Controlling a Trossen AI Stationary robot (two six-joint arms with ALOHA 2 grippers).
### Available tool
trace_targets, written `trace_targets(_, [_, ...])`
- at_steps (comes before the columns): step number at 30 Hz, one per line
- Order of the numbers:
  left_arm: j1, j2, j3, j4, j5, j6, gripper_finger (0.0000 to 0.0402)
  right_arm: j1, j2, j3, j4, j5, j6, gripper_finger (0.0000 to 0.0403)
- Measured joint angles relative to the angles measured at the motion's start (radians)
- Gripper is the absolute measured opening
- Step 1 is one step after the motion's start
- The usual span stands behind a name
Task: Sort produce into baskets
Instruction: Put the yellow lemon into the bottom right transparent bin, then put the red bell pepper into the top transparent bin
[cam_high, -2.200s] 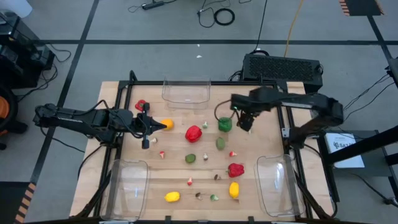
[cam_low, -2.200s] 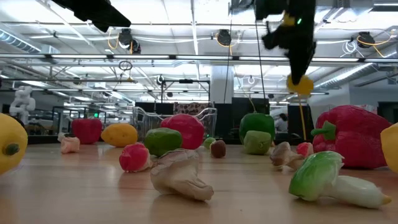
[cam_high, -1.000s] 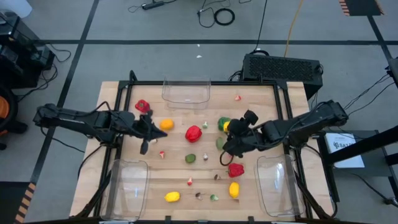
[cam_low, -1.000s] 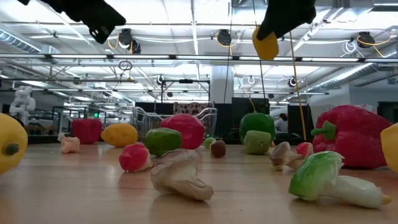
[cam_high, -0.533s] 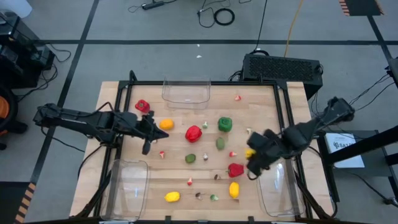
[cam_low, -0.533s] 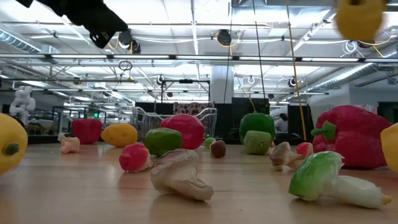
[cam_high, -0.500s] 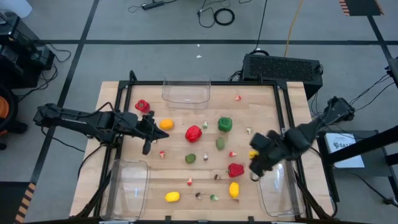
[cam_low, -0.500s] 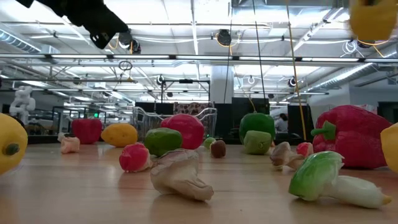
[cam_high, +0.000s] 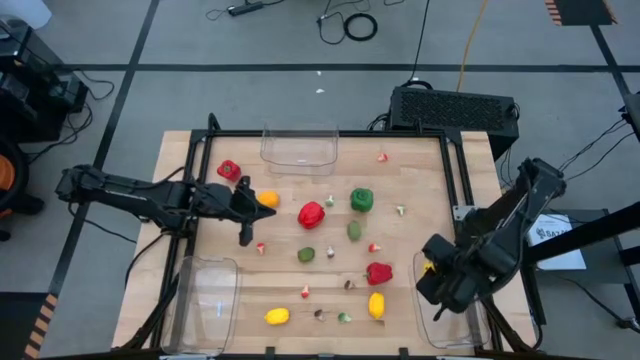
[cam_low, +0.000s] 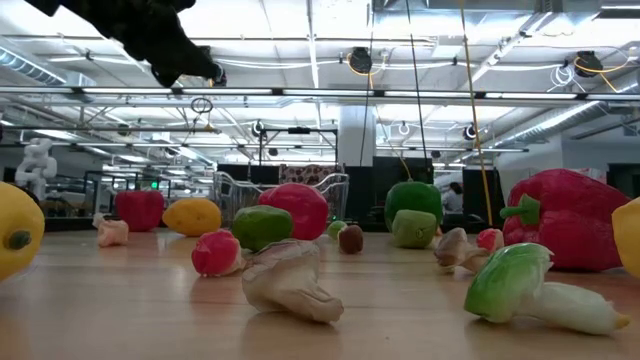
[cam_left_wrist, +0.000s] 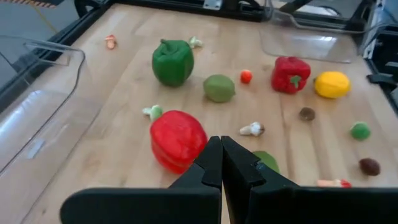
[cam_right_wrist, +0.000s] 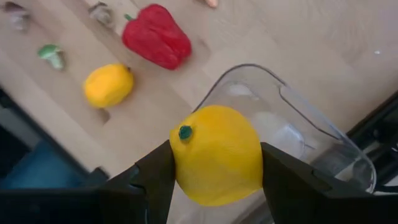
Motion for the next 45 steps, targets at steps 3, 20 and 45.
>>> trace_targets(3, [0.0,0.008,0.0,0.001,-0.001,0.031,0.0002,0.006,0.059,0.0,0.008,0.022,0.027,0.0201])
trace_targets(20, [0.0,0.015,0.0,0.046,-0.001,0.054,0.0002,0.005,0.326,0.0,-0.063,-0.039,0.012,0.0201])
trace_targets(45, [0.017,0.015,0.0,0.01,-0.097,-0.08,0.0002,0.018,0.1,0.161,-0.144,0.12,0.047,0.0256])
